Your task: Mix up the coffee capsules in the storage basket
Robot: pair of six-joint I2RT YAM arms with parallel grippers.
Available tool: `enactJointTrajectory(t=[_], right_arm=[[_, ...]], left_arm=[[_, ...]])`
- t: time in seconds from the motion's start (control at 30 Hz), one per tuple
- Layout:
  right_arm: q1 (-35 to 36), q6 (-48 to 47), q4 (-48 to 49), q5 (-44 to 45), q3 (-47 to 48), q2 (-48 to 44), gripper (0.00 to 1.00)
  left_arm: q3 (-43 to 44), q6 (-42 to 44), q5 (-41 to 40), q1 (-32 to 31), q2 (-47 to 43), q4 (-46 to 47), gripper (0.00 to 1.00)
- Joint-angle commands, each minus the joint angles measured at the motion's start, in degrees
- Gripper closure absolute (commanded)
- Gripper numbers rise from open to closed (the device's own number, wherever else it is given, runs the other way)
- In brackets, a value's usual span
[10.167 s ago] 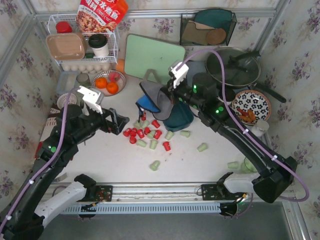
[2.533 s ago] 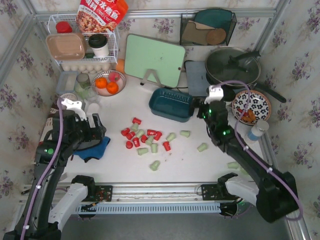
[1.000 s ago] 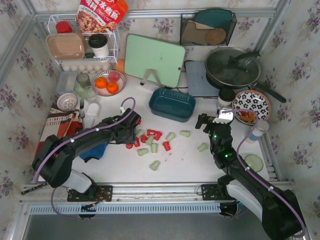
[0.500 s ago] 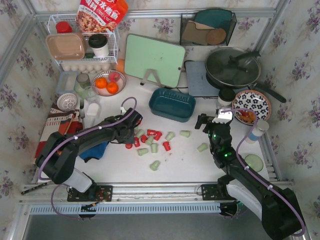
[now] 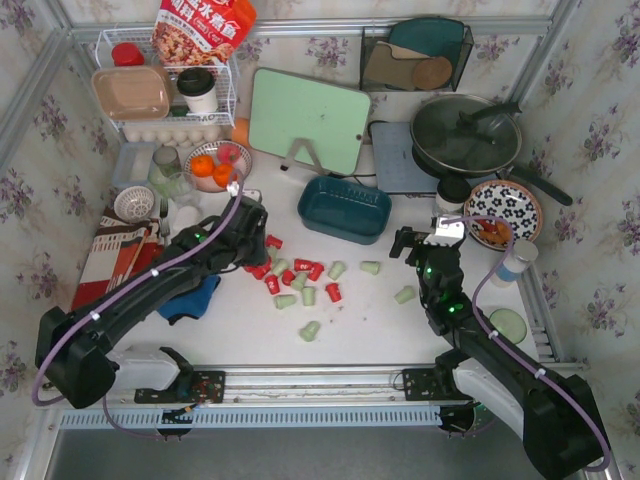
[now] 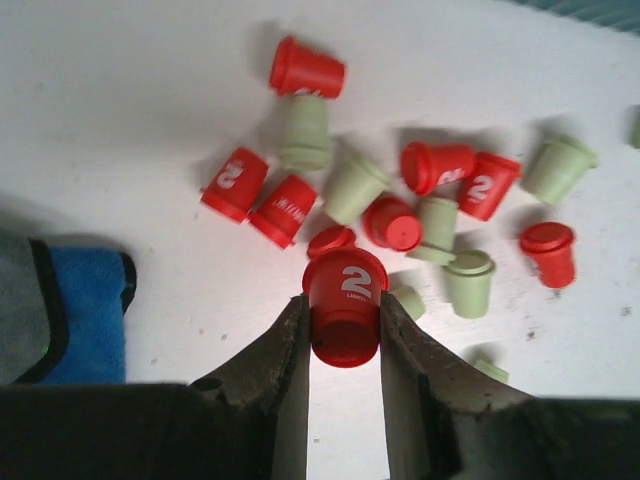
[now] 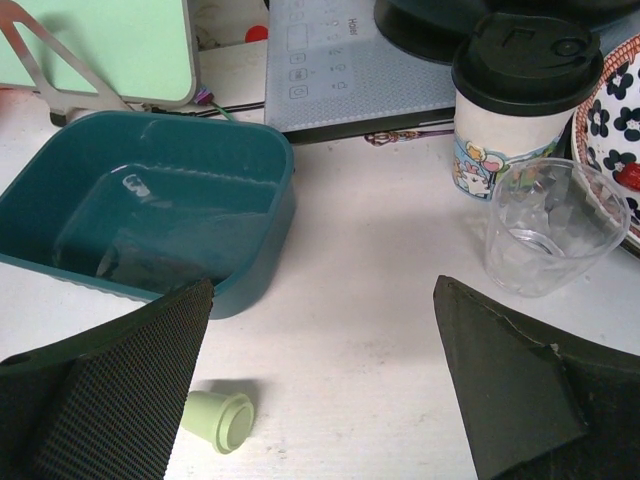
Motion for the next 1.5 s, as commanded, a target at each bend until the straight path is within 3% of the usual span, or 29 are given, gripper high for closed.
enactJointTrajectory(t=[0.0,0.27,0.57,0.83,1.0,1.17,1.47], right_arm=[[0.0,0.4,0.2,0.3,0.5,0.2,0.00],[0.0,0.8,-0.4,0.7,1.1,1.3,0.00],[0.0,2.1,-1.4,1.9,1.9,2.7,0.00],[0.0,2.2,-3.8,1.8,3.7,4.2,0.00],[0.0,1.9,-4.2,1.3,3.8,3.8,0.00],[0.0,2.2,-3.5,0.5,3.4,4.2,0.00],[0.0,1.1,-3.2,-3.0,4.0,7.0,0.00]], left_arm=[[0.5,6.4,3.8,0.0,-1.3,9.2,0.82],[7.4,13.8,7.5,0.0,5.7,21.6,0.83],[19.9,12.6,10.6,0.0,24.5,25.3,0.82],[38.5,13.4,5.5,0.3,41.4,14.9,0.78],[48.6,7.9,3.9,1.9,49.6,4.4,0.74],[48.8,5.9,3.8,2.6,50.7,3.2,0.69],[49.2,5.8,4.7,3.1,51.1,2.6,0.52]])
